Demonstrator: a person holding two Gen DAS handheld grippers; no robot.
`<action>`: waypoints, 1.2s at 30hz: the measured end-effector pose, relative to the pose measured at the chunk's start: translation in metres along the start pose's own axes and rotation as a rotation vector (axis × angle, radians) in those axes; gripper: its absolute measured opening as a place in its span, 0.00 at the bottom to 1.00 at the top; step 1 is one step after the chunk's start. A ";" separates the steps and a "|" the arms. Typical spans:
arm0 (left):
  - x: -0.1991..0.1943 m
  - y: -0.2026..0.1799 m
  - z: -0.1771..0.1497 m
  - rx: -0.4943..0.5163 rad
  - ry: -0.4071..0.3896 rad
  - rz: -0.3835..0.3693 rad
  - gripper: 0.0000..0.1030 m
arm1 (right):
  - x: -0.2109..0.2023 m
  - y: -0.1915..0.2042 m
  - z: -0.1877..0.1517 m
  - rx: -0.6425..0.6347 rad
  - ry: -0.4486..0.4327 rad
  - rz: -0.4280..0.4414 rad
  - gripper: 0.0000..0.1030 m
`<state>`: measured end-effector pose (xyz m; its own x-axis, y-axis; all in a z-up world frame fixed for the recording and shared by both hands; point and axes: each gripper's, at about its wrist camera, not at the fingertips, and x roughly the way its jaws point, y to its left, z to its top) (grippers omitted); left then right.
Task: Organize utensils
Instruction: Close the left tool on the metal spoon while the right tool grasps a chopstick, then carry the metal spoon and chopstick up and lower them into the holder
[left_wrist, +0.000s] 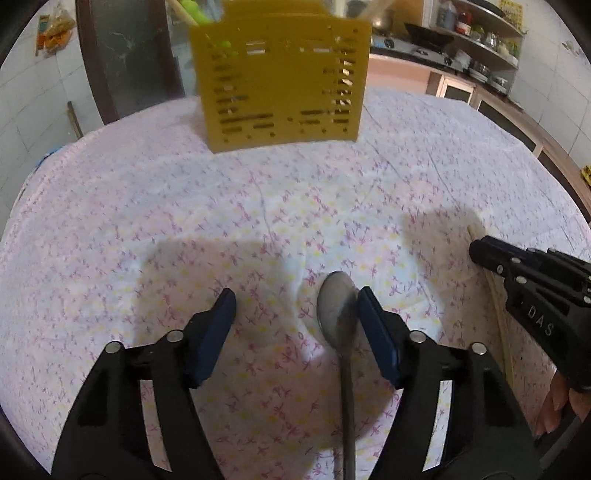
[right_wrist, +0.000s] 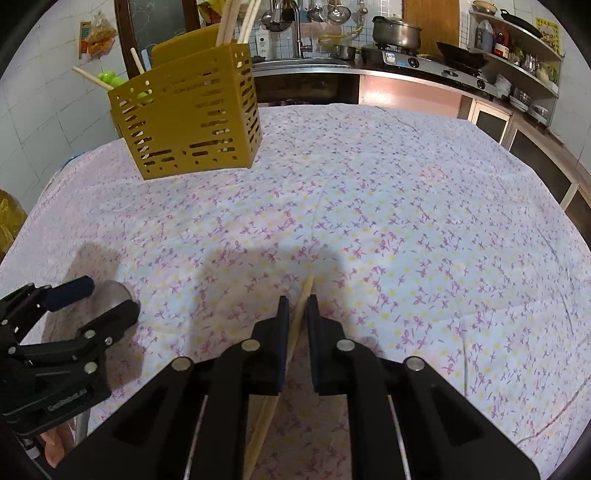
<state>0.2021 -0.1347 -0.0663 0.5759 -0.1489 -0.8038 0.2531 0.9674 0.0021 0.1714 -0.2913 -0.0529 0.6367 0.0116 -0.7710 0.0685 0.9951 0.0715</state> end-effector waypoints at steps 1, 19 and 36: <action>0.000 -0.001 0.000 0.007 0.000 -0.003 0.55 | 0.000 0.001 0.000 0.001 -0.001 -0.001 0.10; 0.004 0.007 0.010 0.039 -0.011 -0.029 0.19 | 0.001 -0.002 0.001 0.031 0.006 -0.018 0.20; -0.019 0.013 0.021 0.043 -0.111 -0.080 0.07 | -0.034 0.010 0.011 0.033 -0.154 0.020 0.06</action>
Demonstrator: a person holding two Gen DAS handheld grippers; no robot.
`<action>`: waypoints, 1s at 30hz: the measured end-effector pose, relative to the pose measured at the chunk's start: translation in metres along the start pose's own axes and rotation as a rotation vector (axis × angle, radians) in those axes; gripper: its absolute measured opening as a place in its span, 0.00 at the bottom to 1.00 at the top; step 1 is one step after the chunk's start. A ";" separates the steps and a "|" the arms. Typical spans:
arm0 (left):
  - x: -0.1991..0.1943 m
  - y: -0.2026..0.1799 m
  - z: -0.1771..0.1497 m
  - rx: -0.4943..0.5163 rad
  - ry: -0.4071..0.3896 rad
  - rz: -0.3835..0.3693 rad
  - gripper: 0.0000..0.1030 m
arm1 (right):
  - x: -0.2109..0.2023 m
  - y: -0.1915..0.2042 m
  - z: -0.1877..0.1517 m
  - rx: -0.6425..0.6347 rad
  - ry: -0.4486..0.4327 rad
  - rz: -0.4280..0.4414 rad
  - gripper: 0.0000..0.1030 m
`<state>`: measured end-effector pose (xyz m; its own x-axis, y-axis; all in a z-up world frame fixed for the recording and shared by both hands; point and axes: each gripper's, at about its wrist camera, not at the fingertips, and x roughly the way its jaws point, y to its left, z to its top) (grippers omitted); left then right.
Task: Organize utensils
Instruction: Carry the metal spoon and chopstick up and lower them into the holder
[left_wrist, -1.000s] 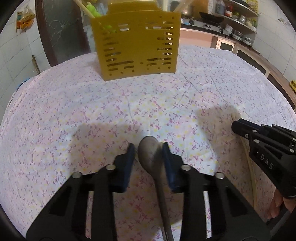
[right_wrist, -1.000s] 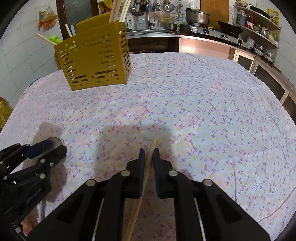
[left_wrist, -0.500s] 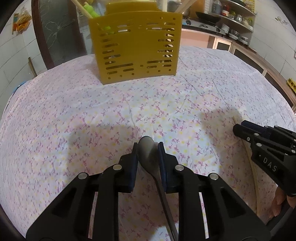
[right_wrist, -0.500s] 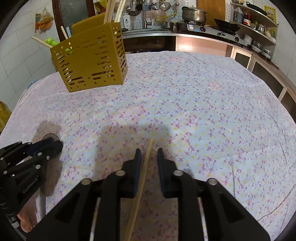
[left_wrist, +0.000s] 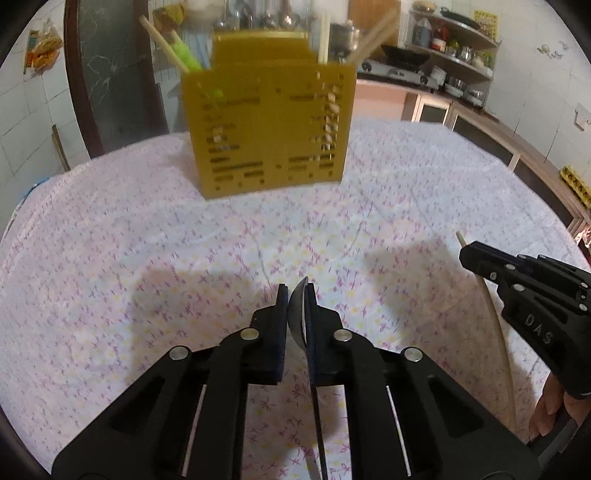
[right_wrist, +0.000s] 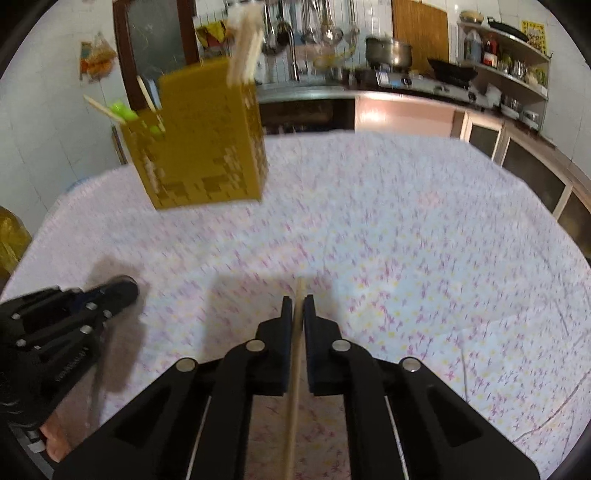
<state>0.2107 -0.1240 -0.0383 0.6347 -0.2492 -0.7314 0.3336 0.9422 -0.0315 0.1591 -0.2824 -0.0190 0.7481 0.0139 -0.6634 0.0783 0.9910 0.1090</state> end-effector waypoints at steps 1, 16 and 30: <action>-0.007 0.001 0.002 0.002 -0.023 0.005 0.07 | -0.007 0.003 0.003 -0.003 -0.032 0.004 0.06; -0.099 0.028 0.028 -0.055 -0.332 0.054 0.06 | -0.077 0.033 0.037 -0.047 -0.441 0.041 0.06; -0.135 0.034 0.059 -0.042 -0.490 0.079 0.06 | -0.104 0.043 0.073 -0.080 -0.580 0.075 0.06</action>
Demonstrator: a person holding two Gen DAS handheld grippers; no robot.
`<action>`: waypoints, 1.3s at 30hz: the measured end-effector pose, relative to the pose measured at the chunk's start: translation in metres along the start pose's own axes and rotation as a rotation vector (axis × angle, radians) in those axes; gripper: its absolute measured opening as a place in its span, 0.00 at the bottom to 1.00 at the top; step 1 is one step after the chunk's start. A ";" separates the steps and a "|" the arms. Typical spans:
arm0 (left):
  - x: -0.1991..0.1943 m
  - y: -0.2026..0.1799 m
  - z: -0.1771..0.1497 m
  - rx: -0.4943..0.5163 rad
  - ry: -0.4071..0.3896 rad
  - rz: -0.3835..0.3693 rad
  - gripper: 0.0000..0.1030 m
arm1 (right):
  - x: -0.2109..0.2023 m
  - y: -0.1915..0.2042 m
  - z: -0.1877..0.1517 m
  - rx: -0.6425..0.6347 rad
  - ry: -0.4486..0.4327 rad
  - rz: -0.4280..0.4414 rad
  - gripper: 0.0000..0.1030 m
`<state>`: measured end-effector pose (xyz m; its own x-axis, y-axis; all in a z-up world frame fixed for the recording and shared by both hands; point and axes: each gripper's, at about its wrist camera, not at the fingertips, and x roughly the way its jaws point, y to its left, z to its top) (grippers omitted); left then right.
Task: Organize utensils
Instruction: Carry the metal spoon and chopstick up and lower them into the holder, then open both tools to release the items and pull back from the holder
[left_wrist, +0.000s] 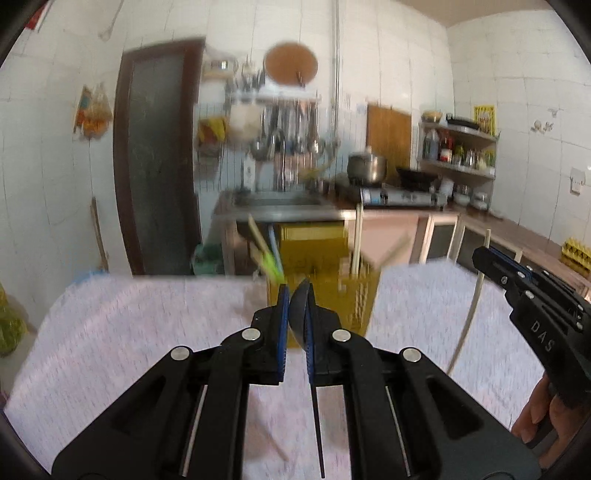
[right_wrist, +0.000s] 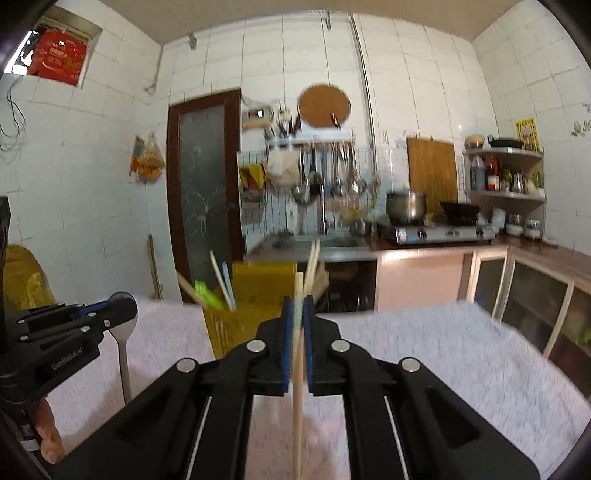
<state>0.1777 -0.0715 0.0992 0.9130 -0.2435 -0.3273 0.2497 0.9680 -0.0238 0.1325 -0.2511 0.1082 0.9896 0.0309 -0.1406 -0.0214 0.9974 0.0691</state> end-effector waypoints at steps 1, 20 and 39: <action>-0.002 0.001 0.014 0.000 -0.032 0.001 0.06 | 0.003 0.000 0.019 0.008 -0.037 0.010 0.06; 0.155 -0.001 0.091 0.008 -0.164 0.053 0.06 | 0.152 0.009 0.080 0.011 -0.090 0.042 0.06; 0.071 0.047 0.088 -0.076 -0.100 0.084 0.86 | 0.106 -0.024 0.060 0.003 0.097 -0.034 0.71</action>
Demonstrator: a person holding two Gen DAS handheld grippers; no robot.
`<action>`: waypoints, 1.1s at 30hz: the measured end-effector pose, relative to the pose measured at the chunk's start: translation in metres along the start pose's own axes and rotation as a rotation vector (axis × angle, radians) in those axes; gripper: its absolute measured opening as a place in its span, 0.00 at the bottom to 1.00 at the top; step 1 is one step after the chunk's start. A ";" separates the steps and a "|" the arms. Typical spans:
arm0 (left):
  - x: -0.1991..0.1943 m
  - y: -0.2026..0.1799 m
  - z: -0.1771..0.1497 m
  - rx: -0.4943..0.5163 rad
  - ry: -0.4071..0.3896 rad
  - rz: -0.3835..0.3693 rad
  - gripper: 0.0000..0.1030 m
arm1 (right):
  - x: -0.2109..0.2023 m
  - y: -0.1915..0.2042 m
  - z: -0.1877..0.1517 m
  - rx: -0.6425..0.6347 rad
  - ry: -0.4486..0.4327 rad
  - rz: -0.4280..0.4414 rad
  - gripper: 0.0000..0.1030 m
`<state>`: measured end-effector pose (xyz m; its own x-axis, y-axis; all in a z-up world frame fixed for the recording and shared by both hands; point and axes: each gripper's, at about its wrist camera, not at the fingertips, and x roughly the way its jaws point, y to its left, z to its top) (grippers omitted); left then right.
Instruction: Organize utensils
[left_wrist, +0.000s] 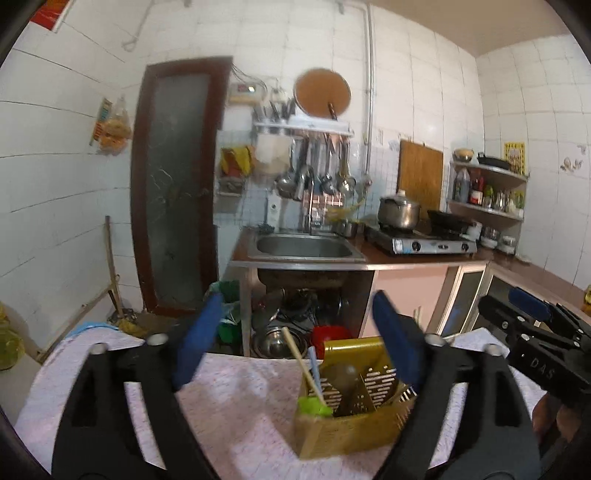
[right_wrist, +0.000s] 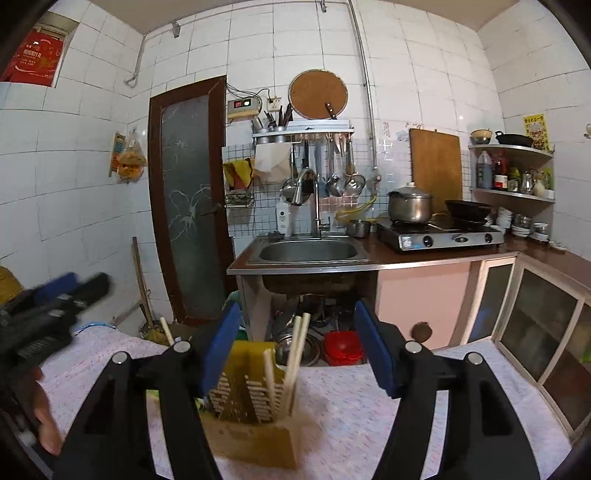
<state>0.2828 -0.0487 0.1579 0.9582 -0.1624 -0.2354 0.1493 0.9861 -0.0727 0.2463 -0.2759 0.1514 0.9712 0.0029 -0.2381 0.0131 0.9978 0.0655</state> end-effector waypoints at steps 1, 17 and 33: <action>-0.019 0.004 0.002 -0.003 -0.014 0.010 0.94 | -0.012 -0.002 0.001 -0.003 -0.003 -0.003 0.76; -0.182 0.030 -0.096 -0.035 0.004 0.046 0.95 | -0.144 0.011 -0.083 -0.039 0.069 0.037 0.96; -0.215 0.020 -0.194 0.036 0.023 0.088 0.95 | -0.189 0.033 -0.181 -0.009 0.060 -0.017 0.96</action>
<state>0.0324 -0.0011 0.0192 0.9621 -0.0754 -0.2620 0.0739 0.9971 -0.0155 0.0202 -0.2319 0.0233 0.9548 -0.0098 -0.2971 0.0266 0.9983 0.0527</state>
